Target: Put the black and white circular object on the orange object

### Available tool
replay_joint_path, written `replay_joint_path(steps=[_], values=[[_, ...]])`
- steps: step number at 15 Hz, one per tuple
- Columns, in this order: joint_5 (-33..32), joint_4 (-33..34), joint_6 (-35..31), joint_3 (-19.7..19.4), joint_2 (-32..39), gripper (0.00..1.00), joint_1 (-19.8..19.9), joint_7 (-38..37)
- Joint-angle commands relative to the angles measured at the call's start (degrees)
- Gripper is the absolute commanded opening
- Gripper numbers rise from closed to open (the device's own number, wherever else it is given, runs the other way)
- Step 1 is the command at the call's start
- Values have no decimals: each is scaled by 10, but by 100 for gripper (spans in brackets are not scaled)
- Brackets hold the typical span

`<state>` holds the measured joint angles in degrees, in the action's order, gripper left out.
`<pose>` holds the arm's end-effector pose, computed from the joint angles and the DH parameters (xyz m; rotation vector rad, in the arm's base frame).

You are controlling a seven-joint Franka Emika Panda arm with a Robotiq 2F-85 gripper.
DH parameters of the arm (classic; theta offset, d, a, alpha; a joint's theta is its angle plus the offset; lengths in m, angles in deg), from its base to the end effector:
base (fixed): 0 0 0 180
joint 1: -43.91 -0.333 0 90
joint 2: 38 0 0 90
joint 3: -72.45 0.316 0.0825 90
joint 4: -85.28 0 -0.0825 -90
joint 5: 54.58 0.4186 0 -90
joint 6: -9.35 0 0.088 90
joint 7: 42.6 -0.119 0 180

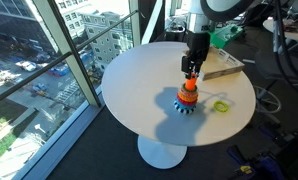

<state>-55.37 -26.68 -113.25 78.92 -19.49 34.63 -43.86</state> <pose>0.5988 0.1668 0.2688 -3.1035 -0.4022 0.2154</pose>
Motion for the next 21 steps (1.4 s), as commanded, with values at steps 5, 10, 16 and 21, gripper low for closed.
replay_joint_path(steps=[5,10,16,21], values=[[-17,4,39,-2,-8,41,-4,-16],[-37,4,40,-4,-4,41,-7,-26],[-42,-3,30,-2,1,41,-5,-25],[-53,-21,5,-5,2,41,-10,-41]])
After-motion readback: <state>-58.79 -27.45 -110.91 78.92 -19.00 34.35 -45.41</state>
